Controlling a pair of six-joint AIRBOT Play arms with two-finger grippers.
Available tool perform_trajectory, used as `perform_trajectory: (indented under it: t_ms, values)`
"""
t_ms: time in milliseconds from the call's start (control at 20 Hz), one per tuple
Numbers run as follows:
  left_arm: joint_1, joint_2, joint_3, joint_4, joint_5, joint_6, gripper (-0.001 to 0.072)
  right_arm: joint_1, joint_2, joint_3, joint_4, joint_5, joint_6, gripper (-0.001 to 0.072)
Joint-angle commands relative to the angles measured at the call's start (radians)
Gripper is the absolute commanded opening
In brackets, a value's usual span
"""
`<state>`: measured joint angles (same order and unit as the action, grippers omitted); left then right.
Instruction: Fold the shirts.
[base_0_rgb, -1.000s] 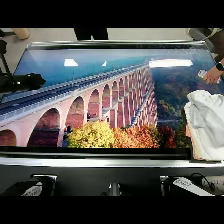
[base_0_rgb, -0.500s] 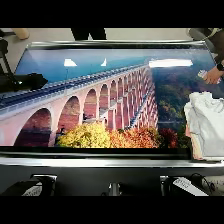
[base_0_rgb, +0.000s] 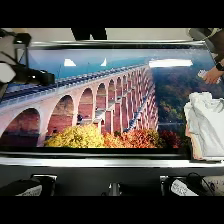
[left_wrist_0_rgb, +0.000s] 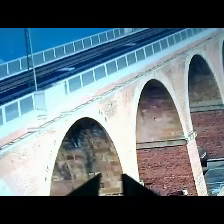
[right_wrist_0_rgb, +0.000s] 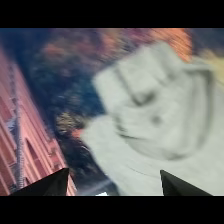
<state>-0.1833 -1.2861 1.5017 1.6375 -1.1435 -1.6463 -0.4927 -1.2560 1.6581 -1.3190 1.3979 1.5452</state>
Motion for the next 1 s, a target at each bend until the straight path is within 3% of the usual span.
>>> perform_trajectory:
  t_ms: [0, 100, 250, 350, 950]
  values:
    - [-0.07, -0.132, 0.07, 0.069, -0.206, -0.062, 0.072, 0.43, -0.077, 0.046, -0.168, -0.034, 0.111, 0.0598]
    - [-0.081, -0.189, 0.058, 0.044, -0.364, -0.092, 0.072, 0.545, -0.185, 0.046, -0.134, 0.129, 0.116, 0.0636]
    - [-0.092, -0.136, -0.008, 0.042, -0.265, -0.154, 0.0719, 0.591, -0.293, 0.046, -0.149, 0.308, 0.145, 0.0695]
    - [-0.091, -0.12, -0.016, 0.042, -0.217, -0.198, 0.0718, 0.588, -0.301, 0.046, -0.164, 0.293, 0.183, 0.0694]
    - [-0.092, -0.124, -0.016, 0.045, -0.217, -0.195, 0.0719, 0.588, -0.299, 0.046, -0.166, 0.301, 0.187, 0.0692]
